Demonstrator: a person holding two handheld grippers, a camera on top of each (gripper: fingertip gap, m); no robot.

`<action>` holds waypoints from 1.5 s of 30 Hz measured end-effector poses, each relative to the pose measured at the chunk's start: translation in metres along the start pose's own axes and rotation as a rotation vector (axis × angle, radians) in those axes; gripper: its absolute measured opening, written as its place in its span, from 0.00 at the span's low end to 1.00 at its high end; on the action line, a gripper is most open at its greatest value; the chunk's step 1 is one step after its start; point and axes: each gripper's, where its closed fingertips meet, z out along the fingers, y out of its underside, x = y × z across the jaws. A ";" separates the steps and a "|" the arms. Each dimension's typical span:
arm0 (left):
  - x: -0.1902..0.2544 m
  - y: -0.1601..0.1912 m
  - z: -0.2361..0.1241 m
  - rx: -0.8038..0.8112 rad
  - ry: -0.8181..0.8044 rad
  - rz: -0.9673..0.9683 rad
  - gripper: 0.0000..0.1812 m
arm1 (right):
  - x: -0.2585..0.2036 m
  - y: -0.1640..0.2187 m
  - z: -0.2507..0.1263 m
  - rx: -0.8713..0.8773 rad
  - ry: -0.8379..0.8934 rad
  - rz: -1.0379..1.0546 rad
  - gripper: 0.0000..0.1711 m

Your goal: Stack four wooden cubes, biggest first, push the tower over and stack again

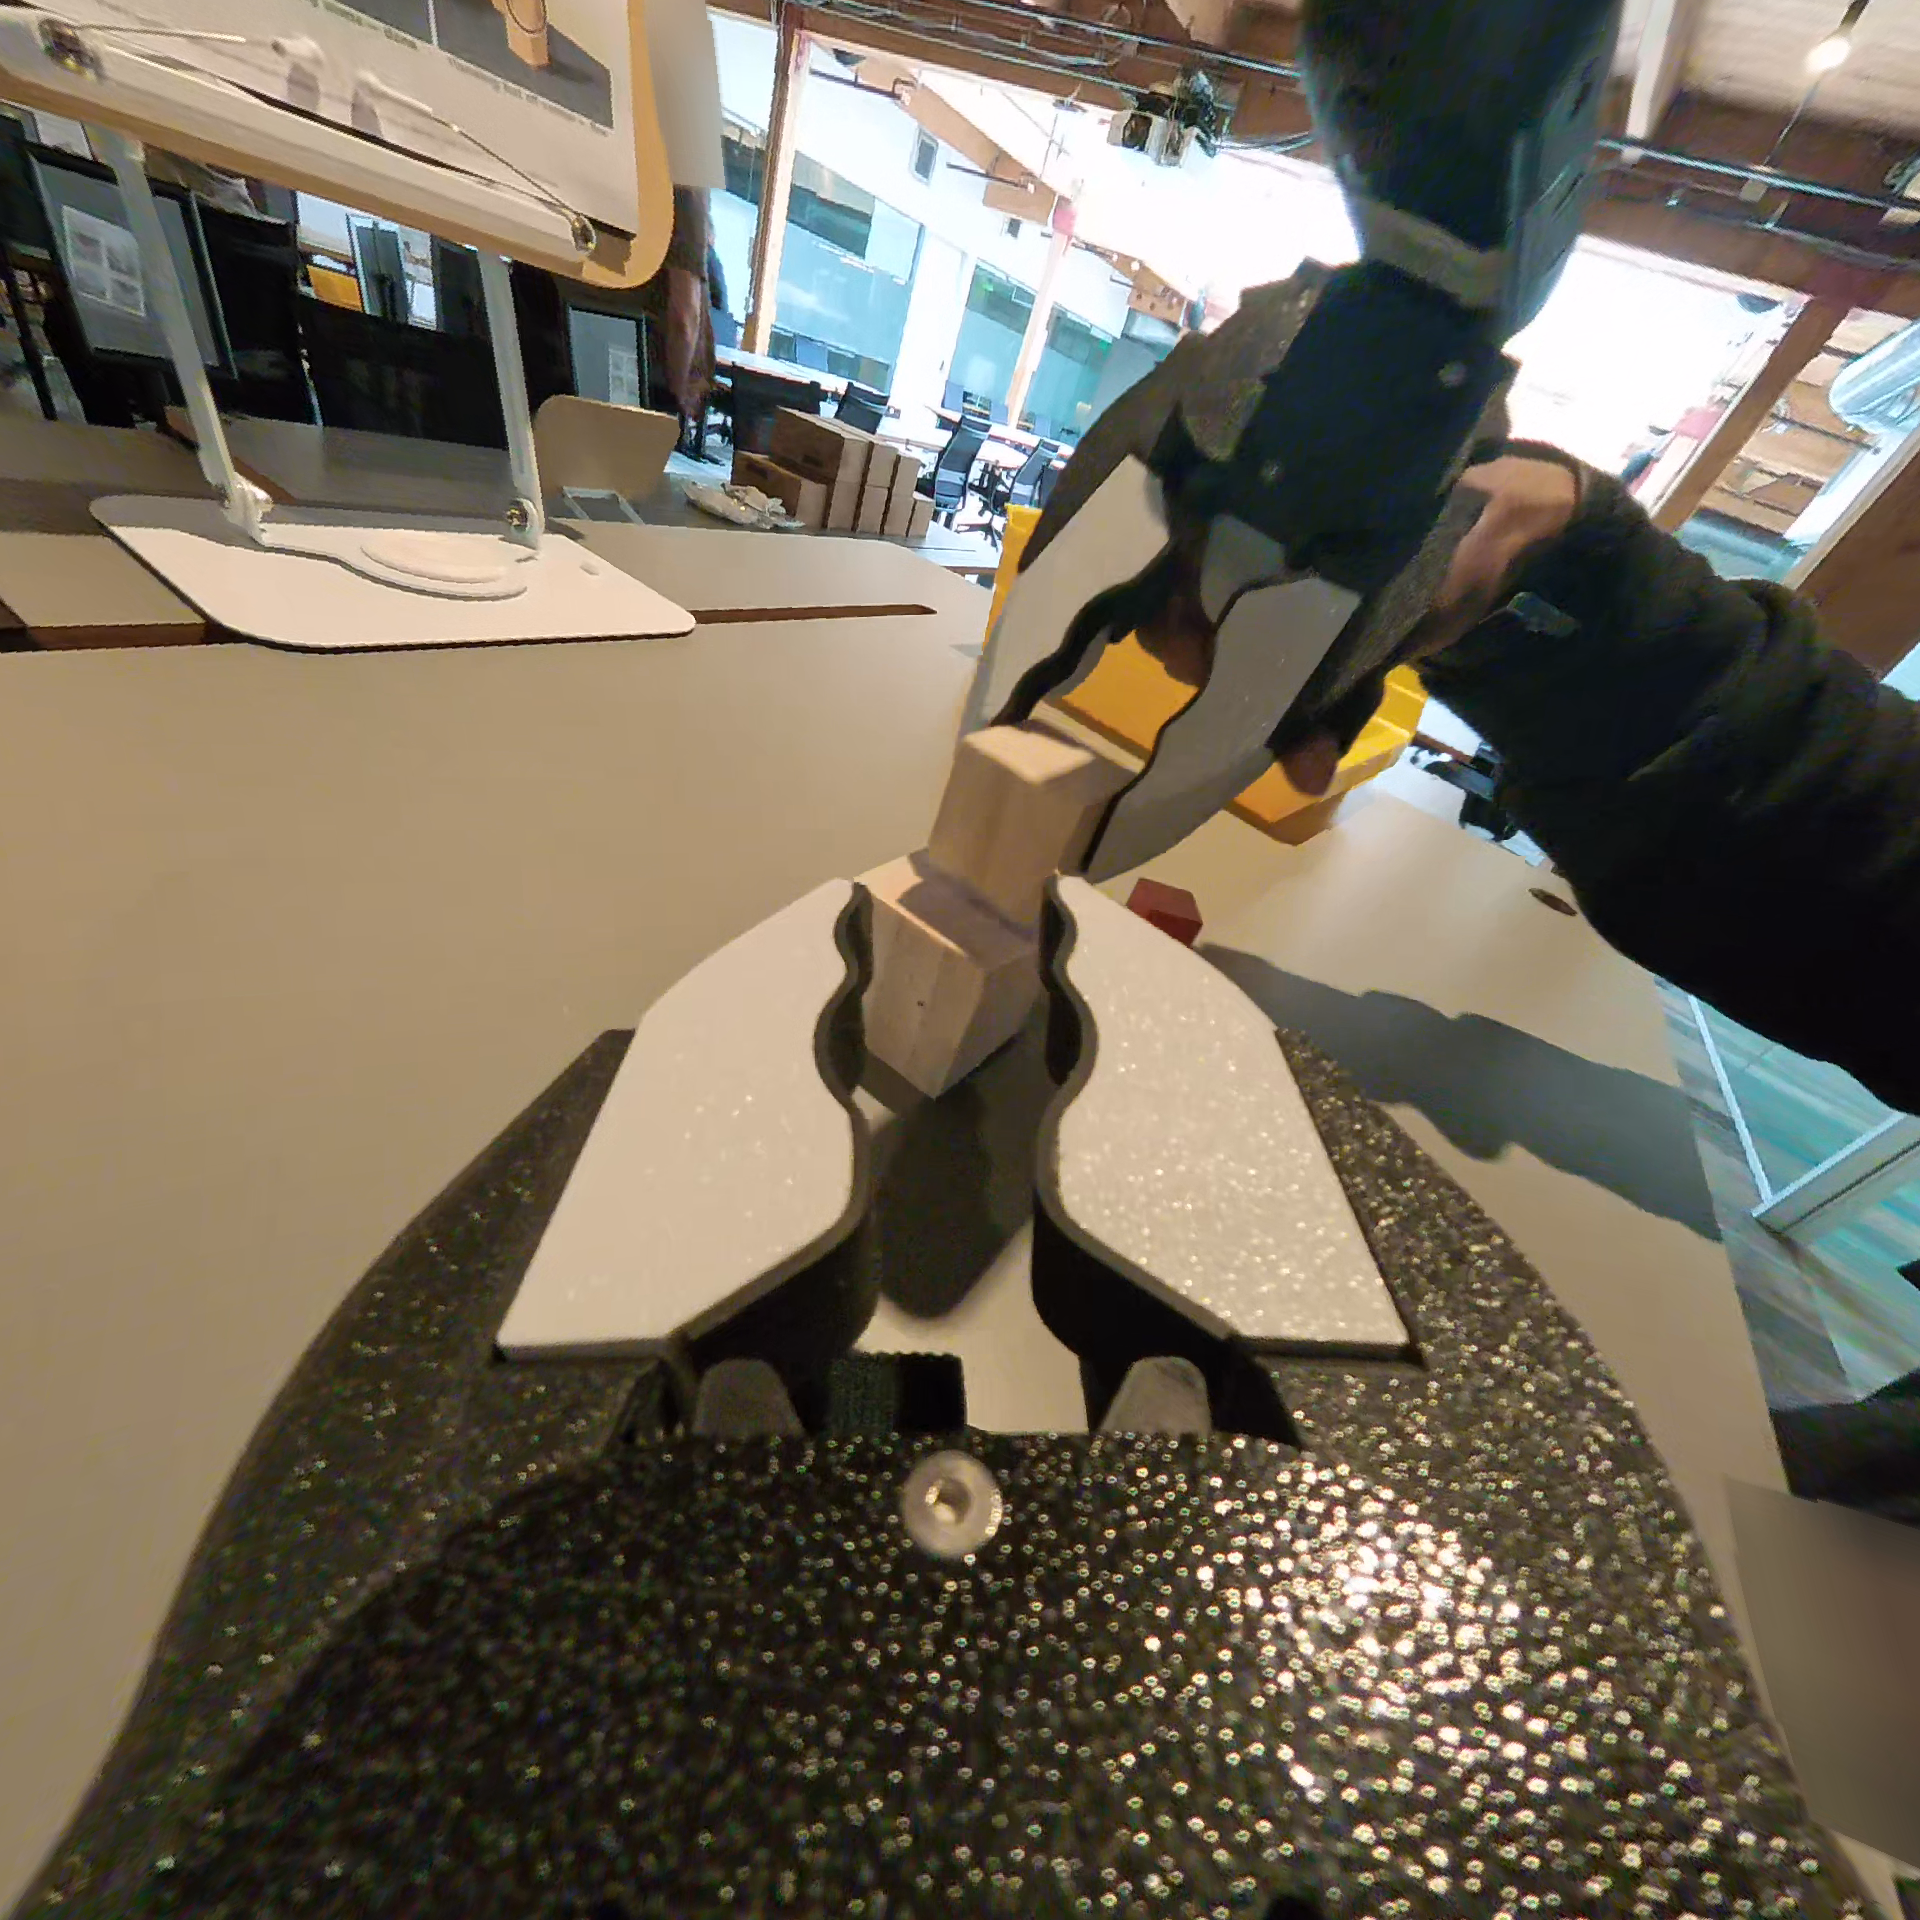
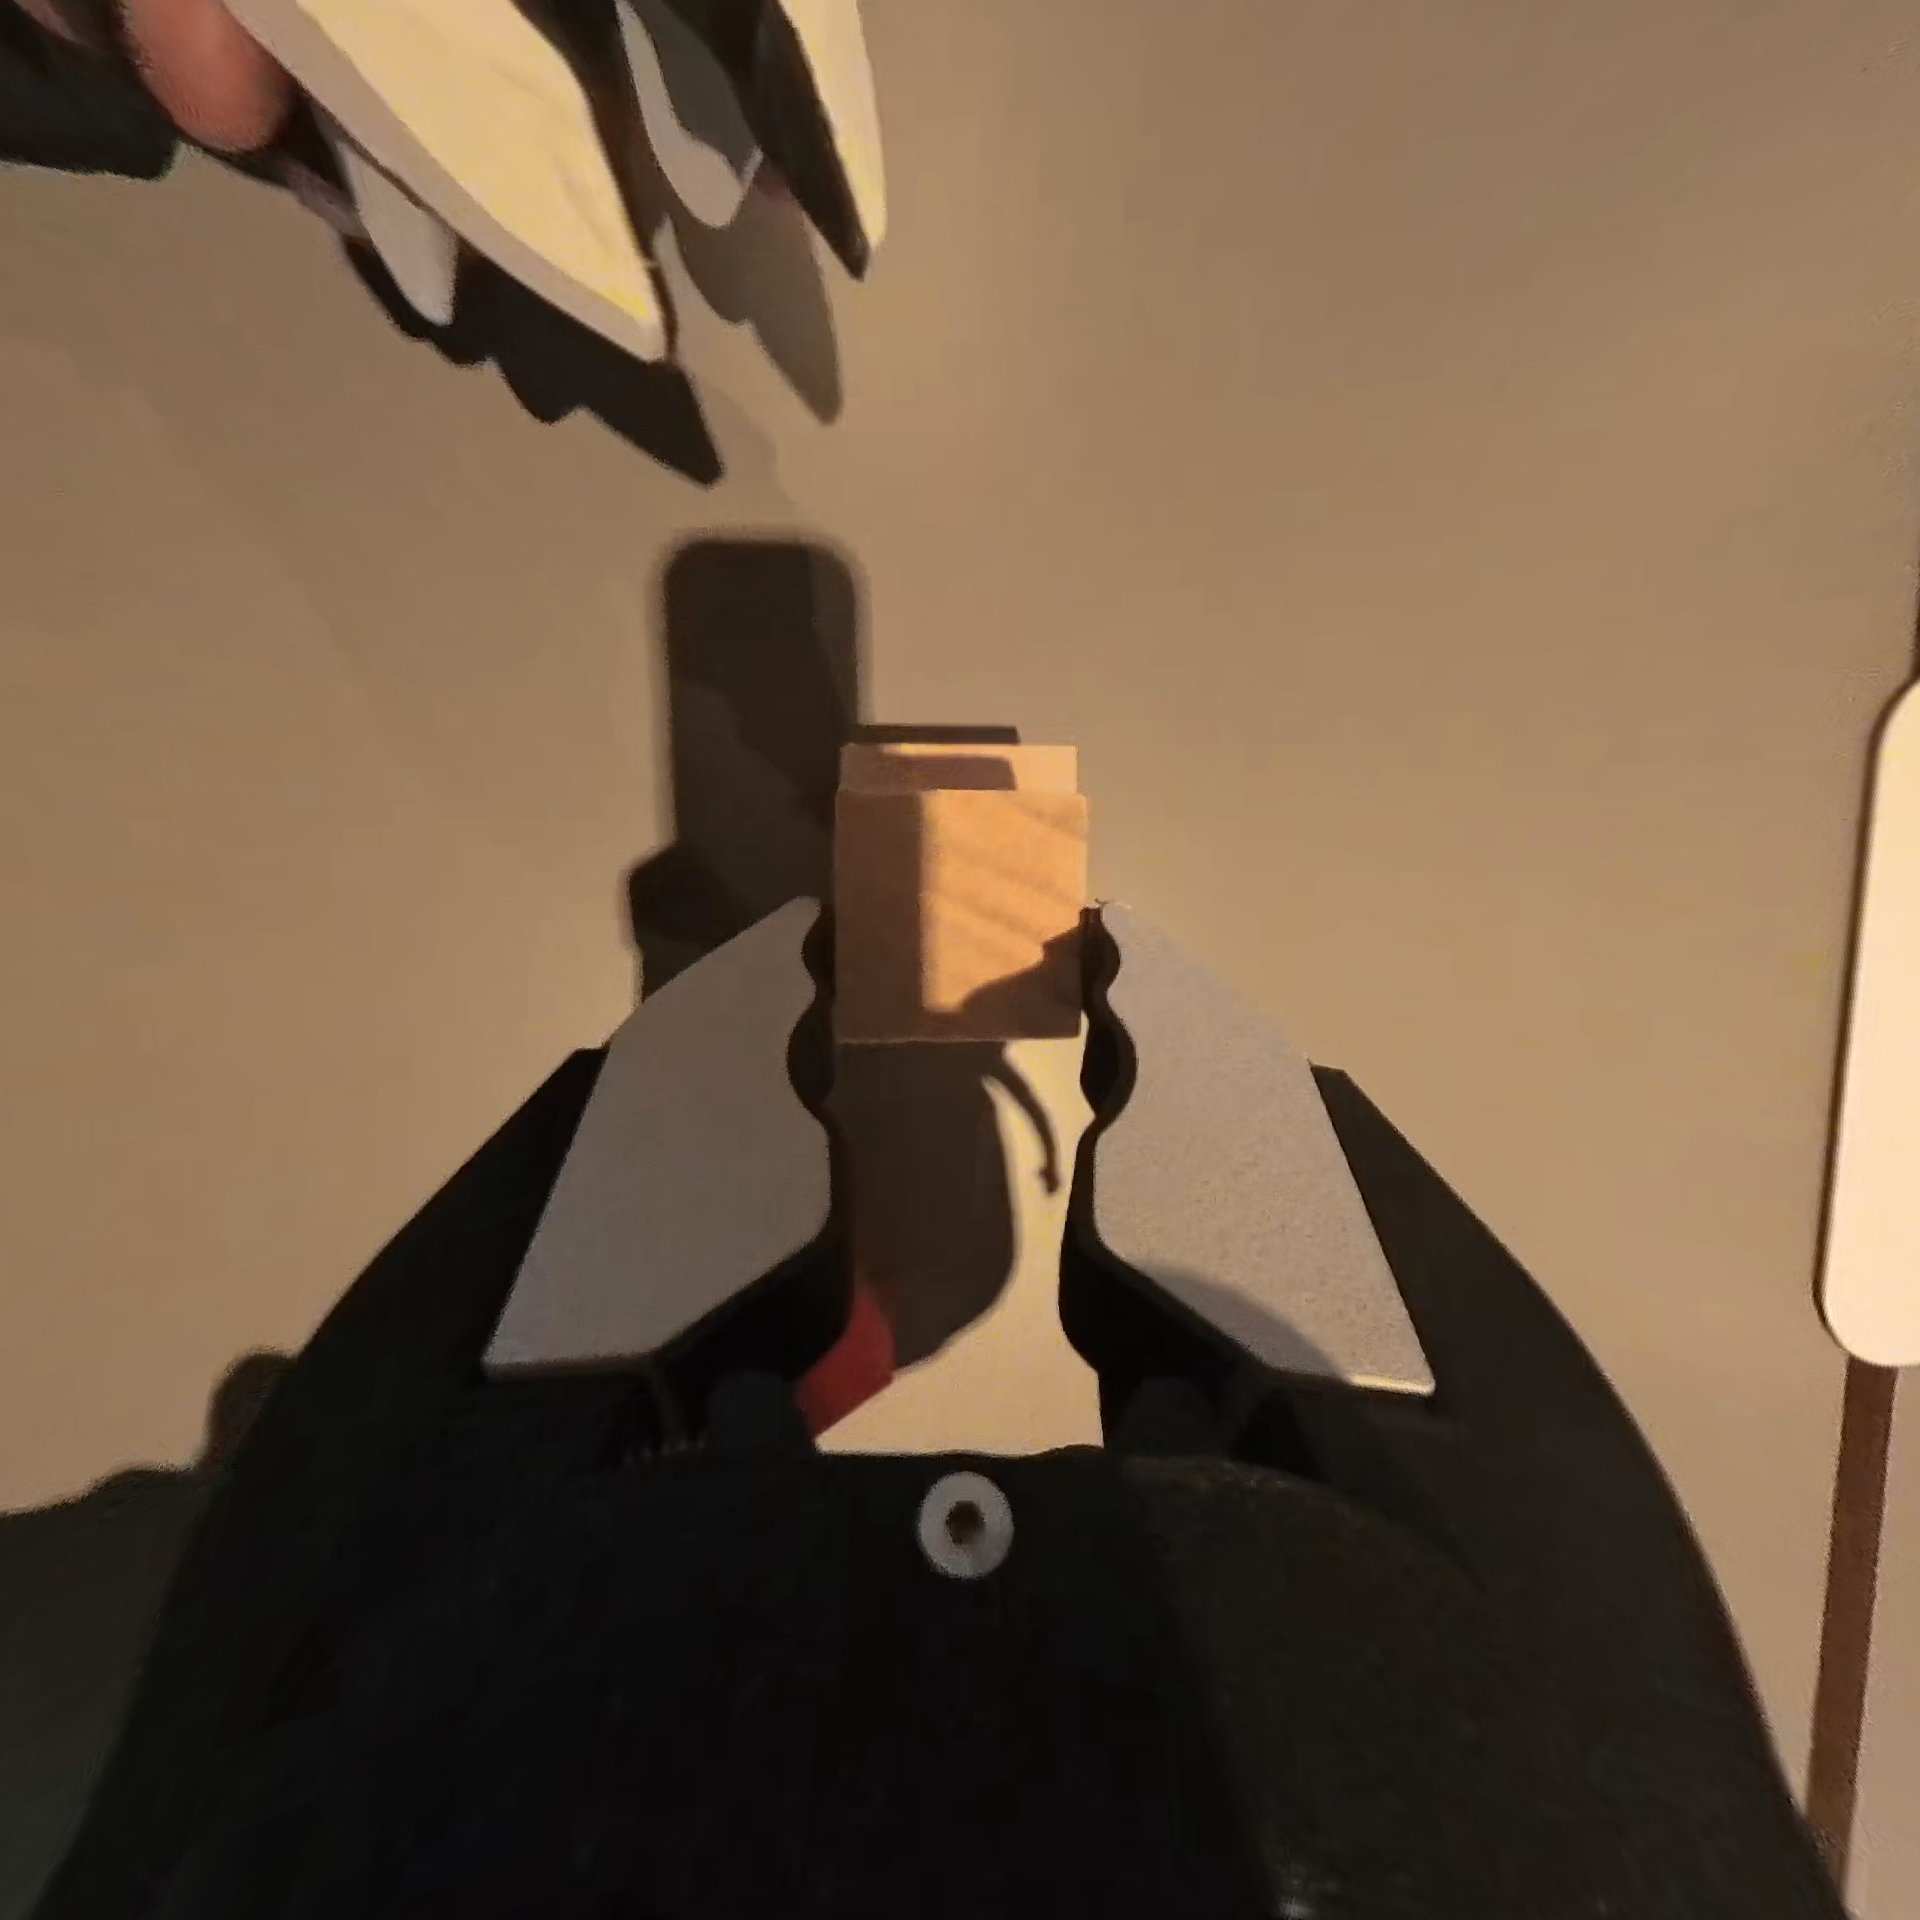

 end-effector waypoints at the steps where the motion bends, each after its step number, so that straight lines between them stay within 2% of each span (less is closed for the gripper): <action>1: 0.000 0.000 -0.002 0.003 0.004 -0.006 0.17 | 0.000 -0.001 0.004 -0.006 -0.004 0.003 0.26; 7: -0.002 -0.001 -0.010 0.017 0.014 -0.048 0.16 | 0.004 -0.002 0.008 -0.002 0.010 0.022 0.26; 43: -0.005 0.004 -0.008 -0.021 0.006 -0.073 0.16 | 0.004 -0.004 0.014 0.016 -0.004 -0.005 0.26; 45: -0.005 0.004 -0.008 -0.021 0.006 -0.073 0.16 | 0.005 -0.005 0.013 0.022 0.008 -0.007 0.28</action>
